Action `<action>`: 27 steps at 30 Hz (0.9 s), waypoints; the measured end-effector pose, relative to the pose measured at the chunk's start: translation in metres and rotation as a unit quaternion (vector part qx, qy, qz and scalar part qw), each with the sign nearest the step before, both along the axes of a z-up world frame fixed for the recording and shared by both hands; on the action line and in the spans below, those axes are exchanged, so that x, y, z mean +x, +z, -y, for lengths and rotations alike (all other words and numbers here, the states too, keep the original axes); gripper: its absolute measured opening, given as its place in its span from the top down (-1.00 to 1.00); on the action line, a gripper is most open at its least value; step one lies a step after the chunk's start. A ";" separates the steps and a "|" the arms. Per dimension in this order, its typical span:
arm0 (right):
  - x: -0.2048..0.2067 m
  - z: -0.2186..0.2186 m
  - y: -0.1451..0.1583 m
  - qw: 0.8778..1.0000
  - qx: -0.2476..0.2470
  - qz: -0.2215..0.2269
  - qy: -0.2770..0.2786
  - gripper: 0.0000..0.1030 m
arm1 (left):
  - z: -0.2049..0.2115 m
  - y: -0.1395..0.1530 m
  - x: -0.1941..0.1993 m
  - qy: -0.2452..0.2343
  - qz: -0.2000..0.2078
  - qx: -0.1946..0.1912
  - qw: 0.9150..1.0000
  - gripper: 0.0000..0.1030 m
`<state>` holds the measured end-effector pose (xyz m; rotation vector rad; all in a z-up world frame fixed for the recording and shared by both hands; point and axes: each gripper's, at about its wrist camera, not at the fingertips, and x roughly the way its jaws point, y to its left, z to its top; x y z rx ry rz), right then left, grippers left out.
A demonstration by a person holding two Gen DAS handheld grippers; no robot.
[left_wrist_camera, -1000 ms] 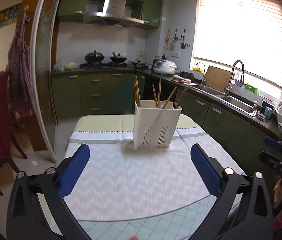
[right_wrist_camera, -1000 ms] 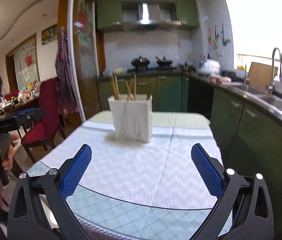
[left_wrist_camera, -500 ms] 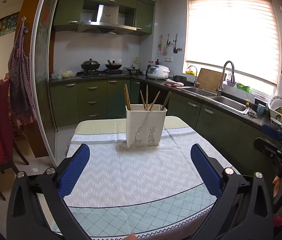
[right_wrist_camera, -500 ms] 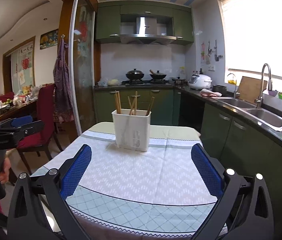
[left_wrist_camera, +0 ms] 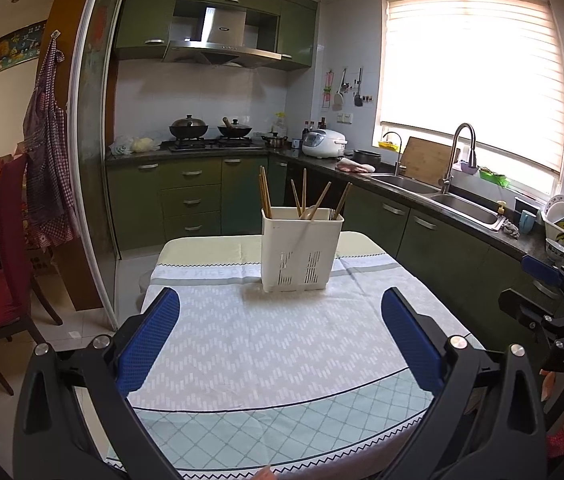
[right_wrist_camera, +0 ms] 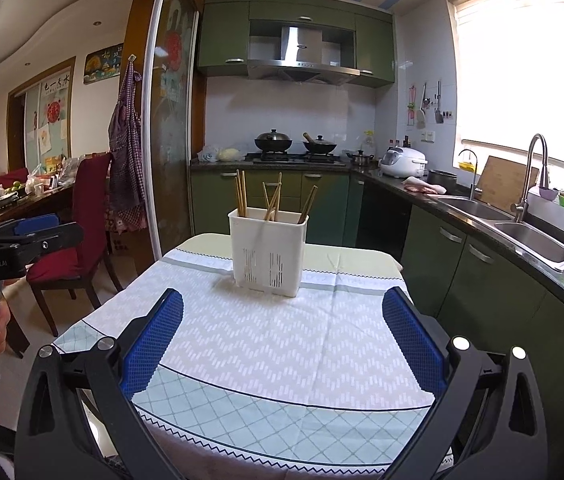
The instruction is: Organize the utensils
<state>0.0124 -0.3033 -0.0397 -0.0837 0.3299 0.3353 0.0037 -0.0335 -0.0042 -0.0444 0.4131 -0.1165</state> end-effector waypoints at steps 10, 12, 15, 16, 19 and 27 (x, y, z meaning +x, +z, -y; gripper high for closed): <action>0.004 -0.001 0.001 1.000 0.000 0.000 0.002 -0.91 | 0.001 0.001 -0.002 -0.001 0.000 0.003 1.000 -0.87; 0.004 -0.001 0.001 1.000 0.002 0.001 0.003 -0.91 | 0.001 0.001 -0.002 0.000 0.000 0.003 1.000 -0.87; 0.005 -0.001 0.000 1.000 0.002 0.002 0.004 -0.91 | 0.001 0.001 -0.002 0.001 -0.001 0.002 1.000 -0.87; 0.006 -0.001 0.000 1.000 0.003 0.002 0.004 -0.91 | 0.001 0.001 -0.002 0.002 -0.002 0.001 1.000 -0.87; 0.006 -0.001 0.000 1.000 0.003 0.003 0.005 -0.91 | -0.001 -0.001 -0.002 0.002 -0.005 -0.002 1.000 -0.87; 0.005 0.000 0.001 1.000 0.002 0.003 0.004 -0.91 | 0.000 -0.001 -0.002 0.004 -0.008 0.002 1.000 -0.87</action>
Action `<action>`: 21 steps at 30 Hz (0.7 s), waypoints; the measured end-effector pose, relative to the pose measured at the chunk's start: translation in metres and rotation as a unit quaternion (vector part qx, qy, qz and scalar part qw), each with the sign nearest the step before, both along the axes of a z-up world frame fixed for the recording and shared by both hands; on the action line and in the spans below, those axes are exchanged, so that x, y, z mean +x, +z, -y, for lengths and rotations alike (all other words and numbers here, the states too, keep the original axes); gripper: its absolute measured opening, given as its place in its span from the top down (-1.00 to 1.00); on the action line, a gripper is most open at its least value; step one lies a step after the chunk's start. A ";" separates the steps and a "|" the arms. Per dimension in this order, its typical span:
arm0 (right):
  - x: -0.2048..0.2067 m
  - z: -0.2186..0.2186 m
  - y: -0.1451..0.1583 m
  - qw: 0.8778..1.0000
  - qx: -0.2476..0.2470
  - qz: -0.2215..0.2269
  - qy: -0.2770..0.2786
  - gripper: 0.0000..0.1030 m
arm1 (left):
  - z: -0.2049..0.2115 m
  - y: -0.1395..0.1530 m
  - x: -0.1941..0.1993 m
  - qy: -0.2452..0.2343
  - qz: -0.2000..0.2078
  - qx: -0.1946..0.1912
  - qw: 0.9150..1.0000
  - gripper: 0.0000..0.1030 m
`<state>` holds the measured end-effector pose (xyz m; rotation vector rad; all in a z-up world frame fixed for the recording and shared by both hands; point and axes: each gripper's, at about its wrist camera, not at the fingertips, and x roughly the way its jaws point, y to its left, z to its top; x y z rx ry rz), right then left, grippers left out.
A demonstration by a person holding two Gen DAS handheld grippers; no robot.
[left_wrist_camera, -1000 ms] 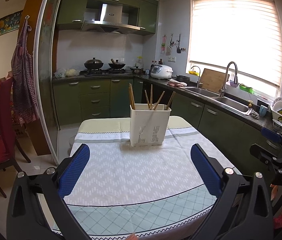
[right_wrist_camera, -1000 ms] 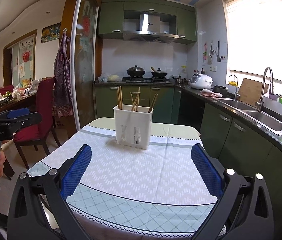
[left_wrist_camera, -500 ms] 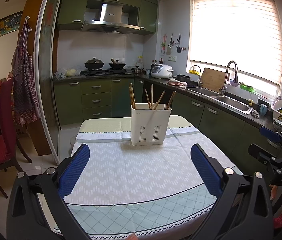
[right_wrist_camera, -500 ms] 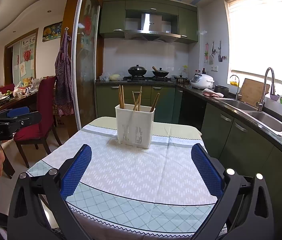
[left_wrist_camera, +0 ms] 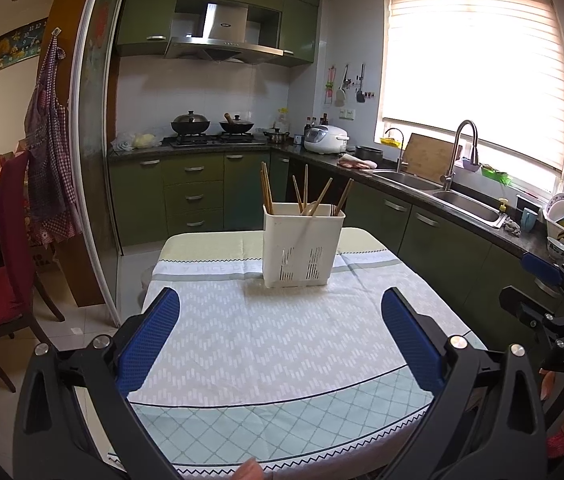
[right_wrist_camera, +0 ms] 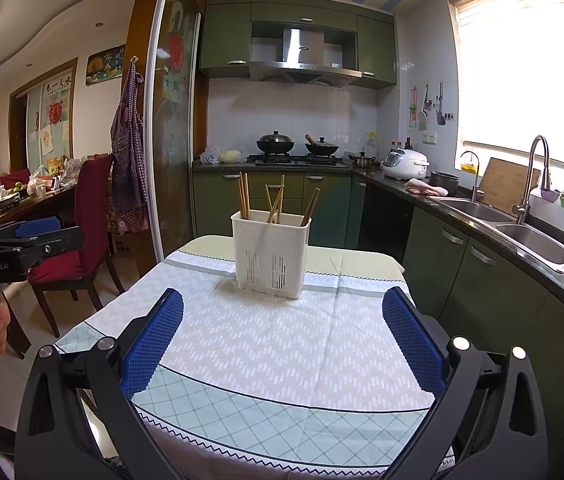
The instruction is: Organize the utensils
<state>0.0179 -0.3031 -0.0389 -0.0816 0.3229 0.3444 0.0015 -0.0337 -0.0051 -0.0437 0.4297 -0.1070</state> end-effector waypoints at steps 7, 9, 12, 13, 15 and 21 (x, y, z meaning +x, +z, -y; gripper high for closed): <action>0.001 -0.001 0.000 1.000 0.001 0.000 0.000 -0.91 | 0.001 -0.001 0.000 0.005 -0.003 0.009 1.000 -0.87; 0.000 0.000 0.000 1.000 0.000 0.000 0.000 -0.91 | 0.000 -0.001 0.000 0.007 -0.004 0.008 1.000 -0.87; 0.001 -0.001 0.000 1.000 0.000 0.000 0.000 -0.91 | -0.001 -0.001 0.001 0.008 -0.005 0.007 1.000 -0.87; 0.002 -0.001 0.000 1.000 0.000 0.000 0.000 -0.91 | -0.001 -0.001 0.001 0.008 -0.006 0.007 1.000 -0.87; 0.001 -0.001 0.000 1.000 0.000 0.000 0.000 -0.91 | 0.000 -0.001 0.002 0.007 -0.009 0.008 1.000 -0.87; 0.001 0.000 0.000 1.000 0.000 0.000 0.000 -0.91 | 0.001 -0.001 0.003 0.011 -0.013 0.014 1.000 -0.87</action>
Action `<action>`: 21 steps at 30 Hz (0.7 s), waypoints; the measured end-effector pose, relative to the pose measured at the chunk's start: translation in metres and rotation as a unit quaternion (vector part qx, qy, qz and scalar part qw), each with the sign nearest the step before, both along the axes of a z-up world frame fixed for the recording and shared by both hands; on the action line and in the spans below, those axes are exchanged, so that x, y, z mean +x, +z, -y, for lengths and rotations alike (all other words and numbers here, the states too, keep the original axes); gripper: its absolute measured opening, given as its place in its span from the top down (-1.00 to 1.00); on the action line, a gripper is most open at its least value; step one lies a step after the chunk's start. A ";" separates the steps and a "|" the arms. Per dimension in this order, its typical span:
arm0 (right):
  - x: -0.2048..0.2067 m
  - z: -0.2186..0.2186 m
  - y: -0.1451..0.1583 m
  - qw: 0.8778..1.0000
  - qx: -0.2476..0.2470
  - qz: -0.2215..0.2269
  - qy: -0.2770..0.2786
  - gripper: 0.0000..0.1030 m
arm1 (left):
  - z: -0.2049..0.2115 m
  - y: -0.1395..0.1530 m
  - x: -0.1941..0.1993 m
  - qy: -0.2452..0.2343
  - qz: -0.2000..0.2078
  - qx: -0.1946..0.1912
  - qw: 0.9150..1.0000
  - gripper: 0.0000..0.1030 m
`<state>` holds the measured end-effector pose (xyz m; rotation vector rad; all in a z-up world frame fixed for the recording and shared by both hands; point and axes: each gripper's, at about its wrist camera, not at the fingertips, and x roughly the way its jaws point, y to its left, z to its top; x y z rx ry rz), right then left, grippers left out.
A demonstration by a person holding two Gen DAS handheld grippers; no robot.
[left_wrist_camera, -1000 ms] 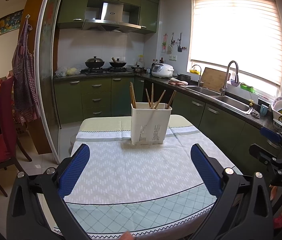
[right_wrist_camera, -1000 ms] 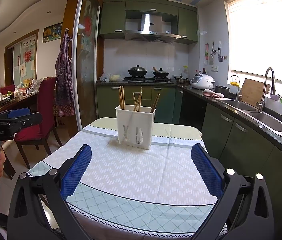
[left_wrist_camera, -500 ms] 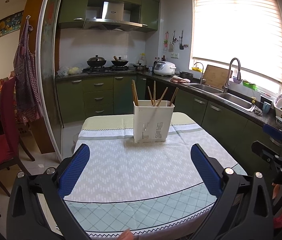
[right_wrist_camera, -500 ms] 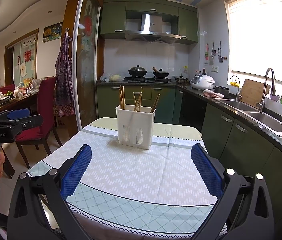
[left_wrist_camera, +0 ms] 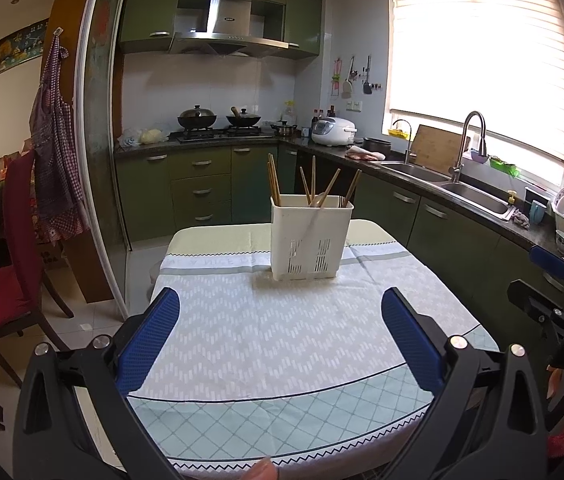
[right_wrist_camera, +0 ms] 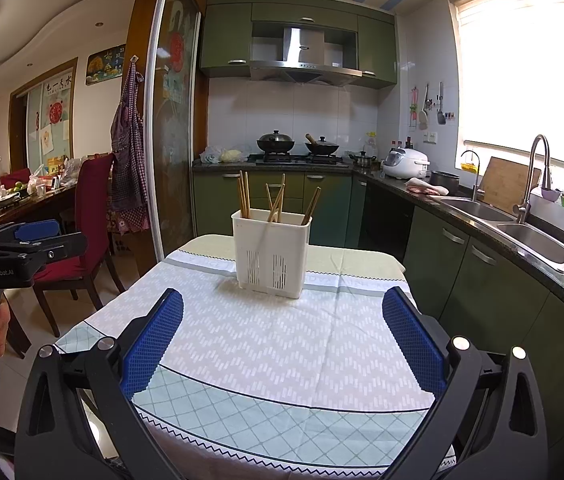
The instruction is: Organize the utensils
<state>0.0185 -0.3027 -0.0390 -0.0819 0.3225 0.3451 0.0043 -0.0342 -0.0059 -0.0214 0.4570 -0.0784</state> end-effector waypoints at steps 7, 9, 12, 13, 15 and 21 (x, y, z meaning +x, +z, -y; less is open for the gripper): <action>0.000 0.000 0.000 1.000 0.000 -0.001 0.000 -0.91 | -0.001 0.000 0.001 -0.001 -0.003 0.000 1.000 -0.87; 0.000 0.000 0.000 1.000 0.000 -0.001 0.000 -0.91 | -0.001 0.000 0.002 -0.001 -0.004 0.000 1.000 -0.87; 0.000 -0.001 0.000 1.000 0.001 -0.001 0.000 -0.91 | -0.002 -0.001 0.002 -0.001 -0.006 -0.001 1.000 -0.87; 0.000 0.000 0.000 1.000 0.000 -0.001 0.000 -0.91 | -0.002 -0.002 0.002 -0.001 -0.006 -0.001 1.000 -0.87; 0.000 0.000 0.000 1.000 0.000 -0.001 0.000 -0.91 | -0.002 -0.002 0.002 0.000 -0.007 0.000 1.000 -0.87; 0.001 -0.001 -0.002 1.000 0.000 -0.002 0.000 -0.91 | 0.000 -0.003 0.002 0.009 -0.006 0.014 1.000 -0.87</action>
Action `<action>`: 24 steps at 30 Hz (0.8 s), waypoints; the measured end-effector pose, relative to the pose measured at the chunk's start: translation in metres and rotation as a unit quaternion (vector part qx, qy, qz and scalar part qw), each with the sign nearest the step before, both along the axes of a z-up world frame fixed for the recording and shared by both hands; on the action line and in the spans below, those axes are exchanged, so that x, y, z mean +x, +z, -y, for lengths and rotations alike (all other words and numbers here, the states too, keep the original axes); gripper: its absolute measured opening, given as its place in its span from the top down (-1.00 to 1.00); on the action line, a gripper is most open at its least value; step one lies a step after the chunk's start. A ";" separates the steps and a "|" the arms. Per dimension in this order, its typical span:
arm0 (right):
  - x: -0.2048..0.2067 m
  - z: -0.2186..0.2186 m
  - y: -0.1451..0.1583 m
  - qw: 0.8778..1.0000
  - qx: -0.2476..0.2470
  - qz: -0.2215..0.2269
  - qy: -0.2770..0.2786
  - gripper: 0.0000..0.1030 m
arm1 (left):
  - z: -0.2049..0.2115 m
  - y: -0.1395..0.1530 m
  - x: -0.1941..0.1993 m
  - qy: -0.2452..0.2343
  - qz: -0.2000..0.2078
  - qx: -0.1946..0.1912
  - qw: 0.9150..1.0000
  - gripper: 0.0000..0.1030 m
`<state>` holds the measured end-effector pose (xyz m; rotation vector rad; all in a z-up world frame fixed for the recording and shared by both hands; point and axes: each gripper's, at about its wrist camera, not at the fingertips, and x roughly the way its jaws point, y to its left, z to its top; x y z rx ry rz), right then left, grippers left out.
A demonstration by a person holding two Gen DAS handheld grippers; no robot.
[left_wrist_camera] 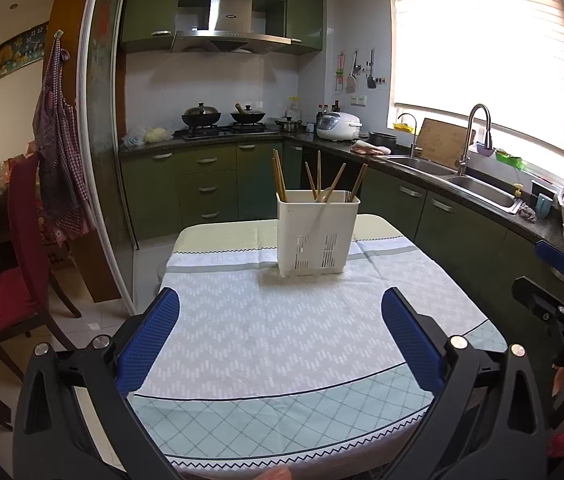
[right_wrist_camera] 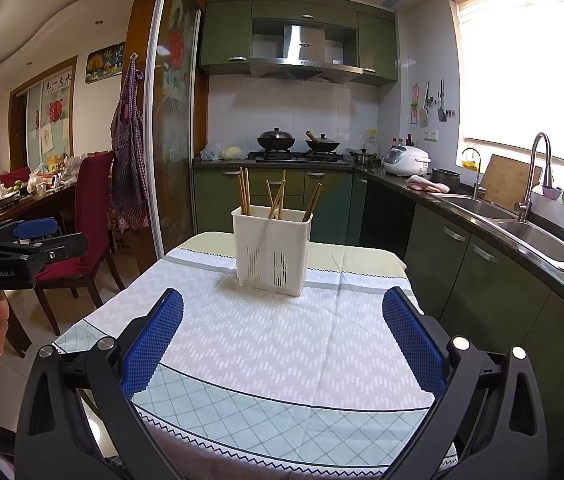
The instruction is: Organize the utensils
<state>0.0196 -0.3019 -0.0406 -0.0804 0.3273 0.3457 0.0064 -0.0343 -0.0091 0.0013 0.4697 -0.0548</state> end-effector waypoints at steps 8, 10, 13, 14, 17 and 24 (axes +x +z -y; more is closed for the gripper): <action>0.001 -0.002 -0.007 1.000 -0.001 -0.002 0.000 -0.91 | 0.001 0.000 0.002 -0.002 -0.007 -0.004 1.000 -0.87; 0.001 -0.002 -0.009 1.000 -0.001 -0.002 0.001 -0.91 | 0.001 0.000 0.003 -0.003 -0.011 -0.005 1.000 -0.87; 0.001 -0.001 -0.009 1.000 -0.001 -0.002 0.000 -0.91 | 0.001 -0.002 0.003 -0.005 -0.008 -0.012 1.000 -0.87; 0.001 -0.002 -0.010 1.000 -0.001 -0.002 0.001 -0.91 | 0.001 -0.002 0.002 -0.003 -0.002 -0.010 1.000 -0.87; 0.001 -0.002 -0.009 1.000 -0.001 -0.003 0.000 -0.91 | -0.001 -0.004 0.004 0.000 -0.003 -0.012 1.000 -0.87; 0.004 -0.002 -0.016 1.000 0.002 -0.009 0.000 -0.91 | -0.001 -0.011 0.014 0.006 -0.030 -0.007 1.000 -0.87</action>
